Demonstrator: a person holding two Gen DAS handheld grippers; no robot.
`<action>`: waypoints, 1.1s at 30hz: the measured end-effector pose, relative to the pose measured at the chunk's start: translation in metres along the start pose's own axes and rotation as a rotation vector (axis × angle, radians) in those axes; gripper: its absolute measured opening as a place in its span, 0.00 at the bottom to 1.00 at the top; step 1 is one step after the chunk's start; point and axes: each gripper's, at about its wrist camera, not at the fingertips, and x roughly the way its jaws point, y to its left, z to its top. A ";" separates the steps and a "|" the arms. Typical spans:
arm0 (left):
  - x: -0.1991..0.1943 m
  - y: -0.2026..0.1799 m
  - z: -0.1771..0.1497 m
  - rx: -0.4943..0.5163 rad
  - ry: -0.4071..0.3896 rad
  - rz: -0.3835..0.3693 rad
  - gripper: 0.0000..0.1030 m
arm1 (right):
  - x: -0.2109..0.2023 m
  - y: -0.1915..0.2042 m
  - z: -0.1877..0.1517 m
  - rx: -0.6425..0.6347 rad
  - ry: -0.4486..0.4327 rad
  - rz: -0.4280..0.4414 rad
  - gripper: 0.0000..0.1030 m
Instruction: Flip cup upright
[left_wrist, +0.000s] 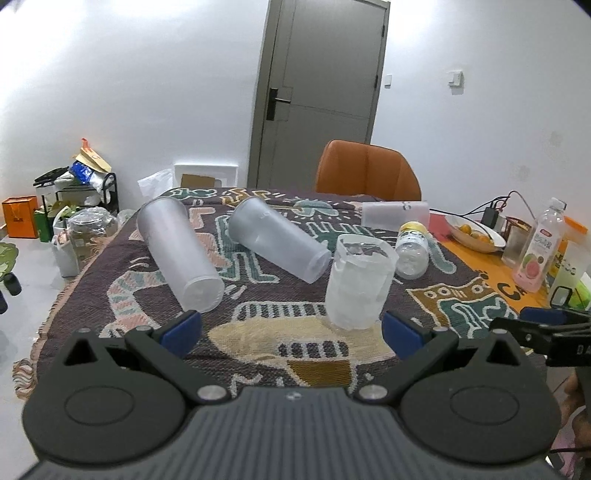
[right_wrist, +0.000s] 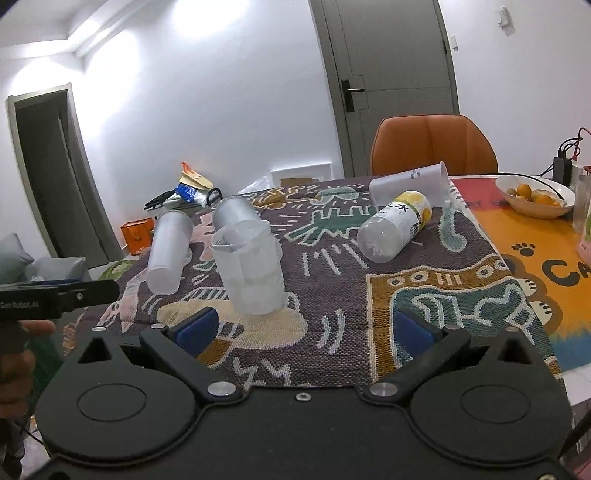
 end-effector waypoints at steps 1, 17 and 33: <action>-0.001 0.000 0.000 0.002 -0.005 0.004 1.00 | 0.001 0.001 0.000 -0.007 0.005 0.006 1.00; -0.002 0.004 -0.003 0.002 0.001 0.037 1.00 | 0.005 0.001 -0.001 -0.009 0.023 0.031 1.00; -0.007 0.008 -0.005 -0.016 -0.009 0.042 1.00 | 0.005 0.005 0.000 -0.030 0.019 0.039 1.00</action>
